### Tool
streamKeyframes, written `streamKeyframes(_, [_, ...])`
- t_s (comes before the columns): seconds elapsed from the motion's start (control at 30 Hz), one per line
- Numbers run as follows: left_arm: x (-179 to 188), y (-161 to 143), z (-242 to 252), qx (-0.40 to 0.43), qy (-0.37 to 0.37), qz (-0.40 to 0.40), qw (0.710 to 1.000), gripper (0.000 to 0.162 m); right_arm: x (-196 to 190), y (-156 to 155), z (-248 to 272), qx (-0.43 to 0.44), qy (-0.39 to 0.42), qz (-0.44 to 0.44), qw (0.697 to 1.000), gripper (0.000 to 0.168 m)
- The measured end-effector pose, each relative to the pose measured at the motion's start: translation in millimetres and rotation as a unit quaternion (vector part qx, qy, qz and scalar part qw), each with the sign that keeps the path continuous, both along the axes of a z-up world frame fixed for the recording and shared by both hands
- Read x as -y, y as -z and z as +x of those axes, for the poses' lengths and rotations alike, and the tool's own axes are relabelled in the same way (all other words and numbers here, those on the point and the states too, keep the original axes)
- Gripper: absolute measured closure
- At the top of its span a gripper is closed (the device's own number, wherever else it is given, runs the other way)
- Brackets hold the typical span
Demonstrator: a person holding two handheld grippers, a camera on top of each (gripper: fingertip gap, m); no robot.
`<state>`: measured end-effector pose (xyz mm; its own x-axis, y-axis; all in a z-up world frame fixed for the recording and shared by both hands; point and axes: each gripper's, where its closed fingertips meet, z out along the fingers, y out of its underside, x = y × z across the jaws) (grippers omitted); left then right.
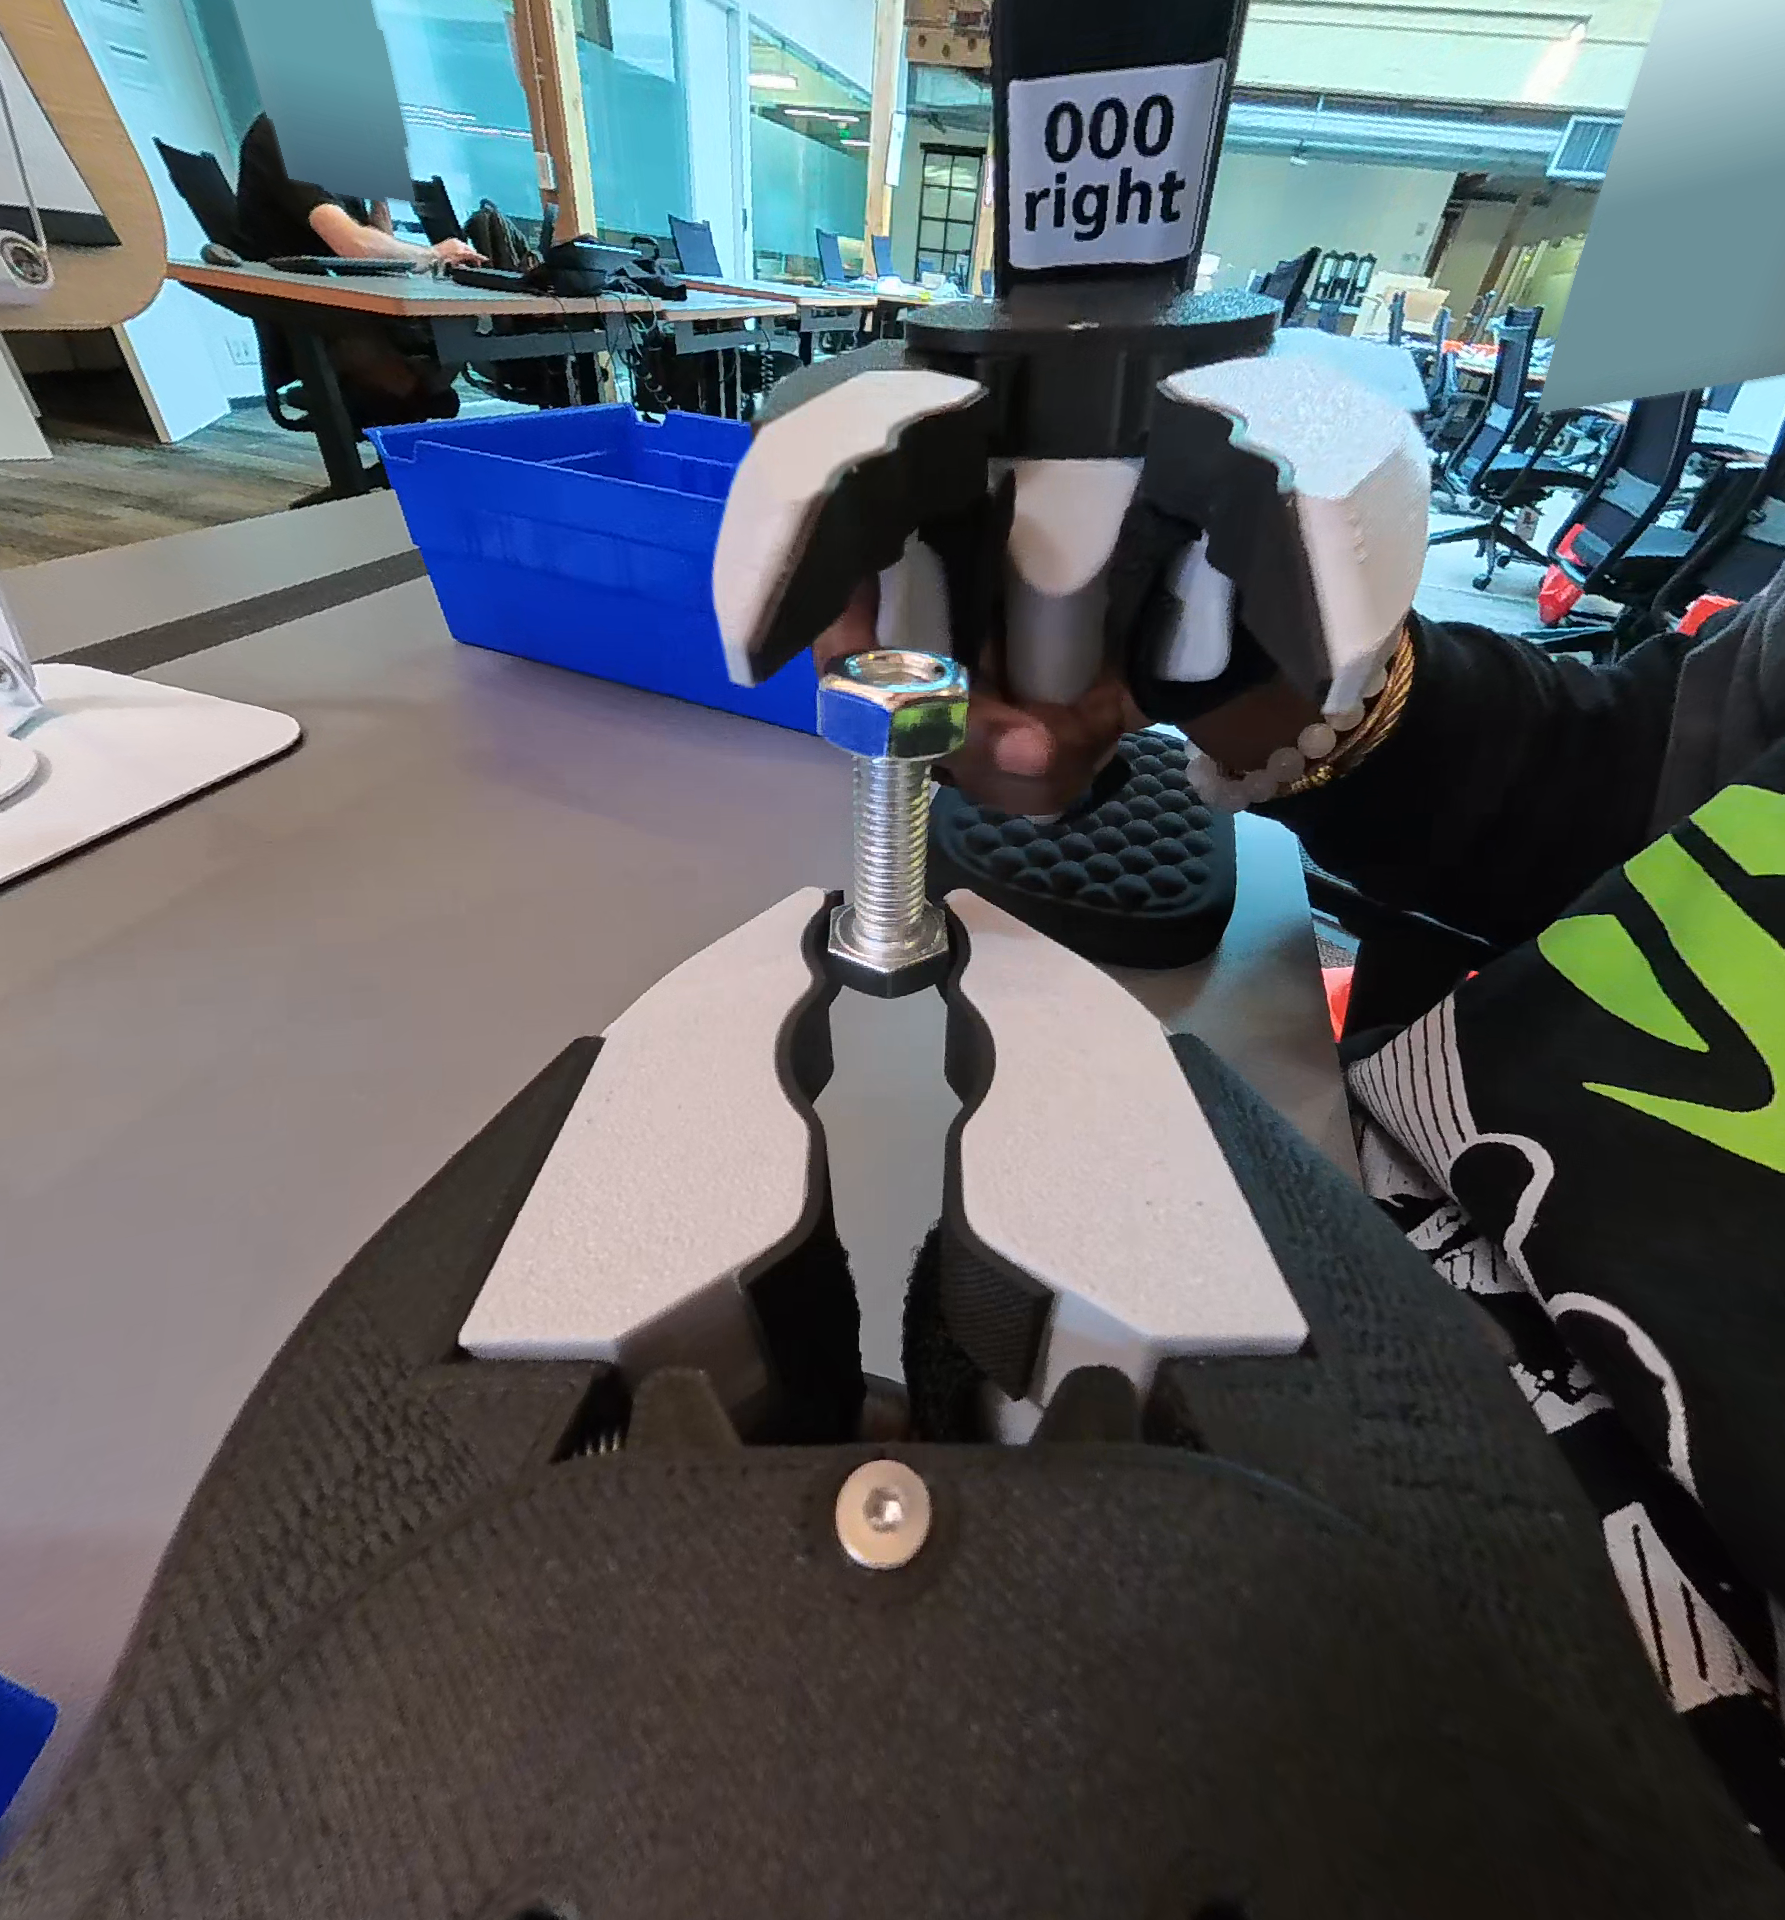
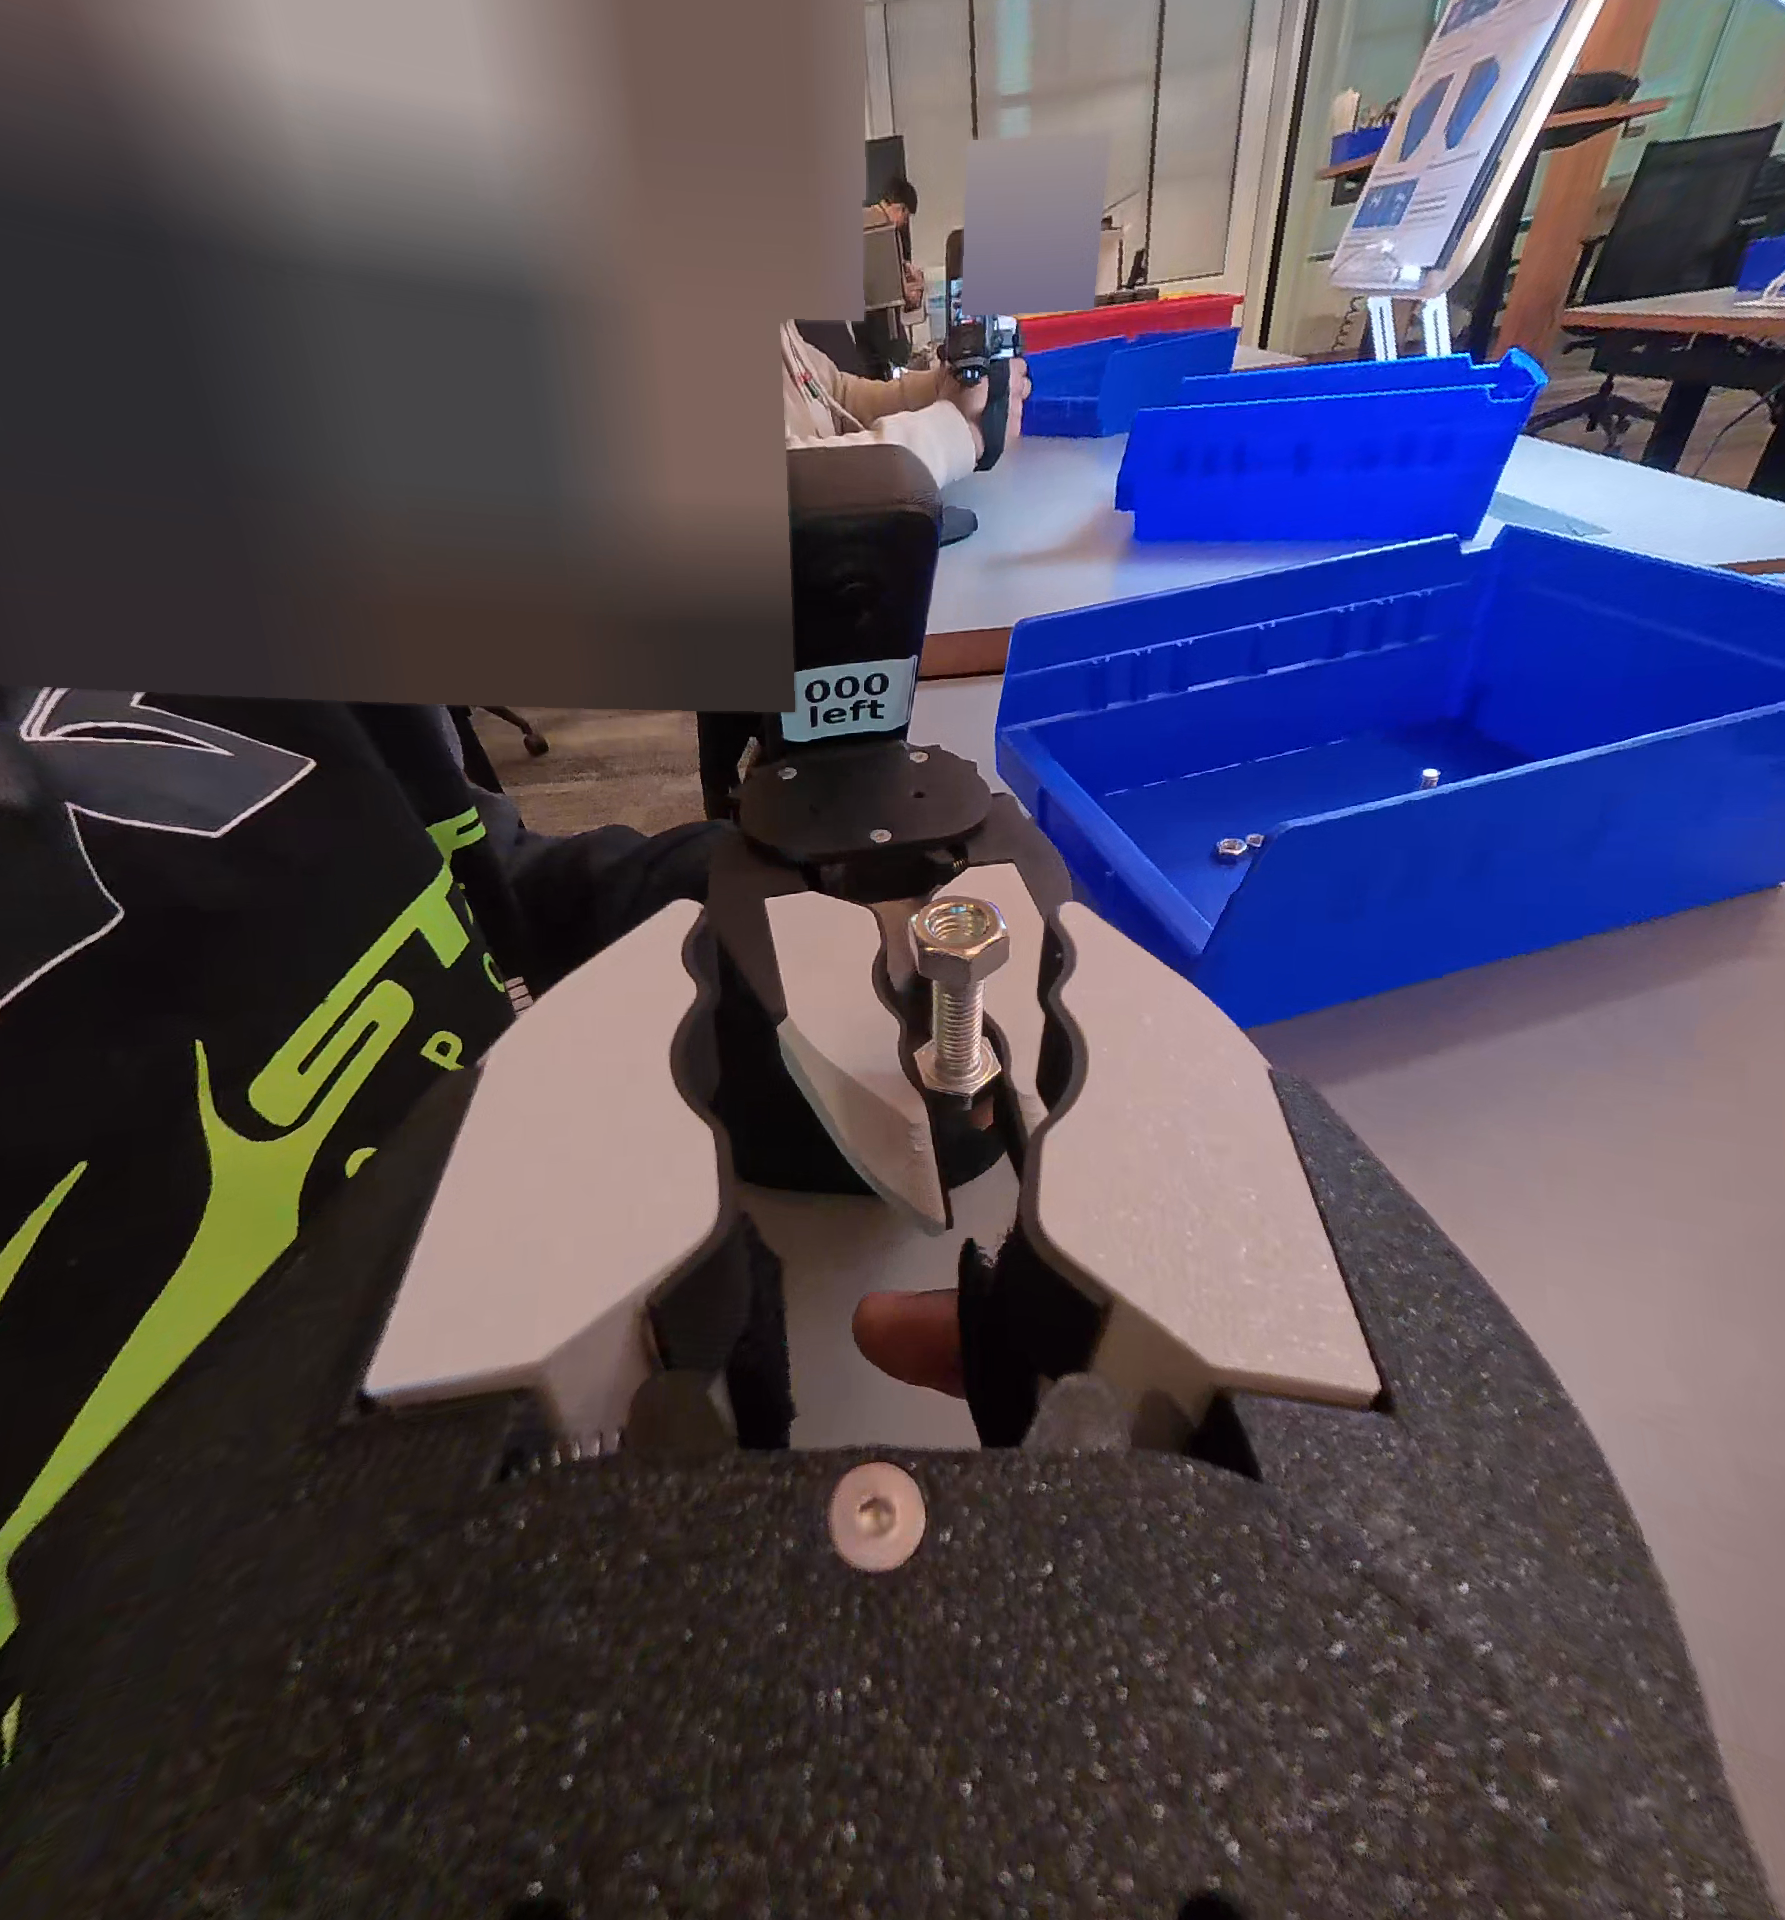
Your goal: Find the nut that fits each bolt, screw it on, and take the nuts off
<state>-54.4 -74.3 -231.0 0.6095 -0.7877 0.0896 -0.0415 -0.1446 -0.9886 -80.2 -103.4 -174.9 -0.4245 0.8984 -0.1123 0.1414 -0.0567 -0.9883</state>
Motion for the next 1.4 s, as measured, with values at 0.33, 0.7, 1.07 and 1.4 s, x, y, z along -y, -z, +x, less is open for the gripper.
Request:
streamKeyframes(0.33, [-0.4, 0.4, -0.3, 0.001, -0.001, -0.003, 1.0, 0.145, 1.2, 3.4, 3.2, 0.006, -0.005, 0.0, 1.0, 0.114])
streamKeyframes(0.7, [-0.5, 0.5, -0.1, 0.0, -0.002, -0.002, 1.0, 0.145, -3.1, 1.4, 7.8, -0.003, 0.007, -0.001, 1.0, 0.114])
streamKeyframes(1.07, [-1.1, 1.3, -0.1, -0.002, -0.004, -0.005, 1.0, 0.145, 0.4, 1.9, 8.5, -0.006, 0.003, 0.005, 1.0, 0.115])
streamKeyframes(1.4, [-0.8, 1.9, 0.8, -0.006, -0.002, -0.004, 1.0, 0.145, -2.1, 0.9, 6.5, -0.016, 0.014, 0.009, 1.0, 0.109])
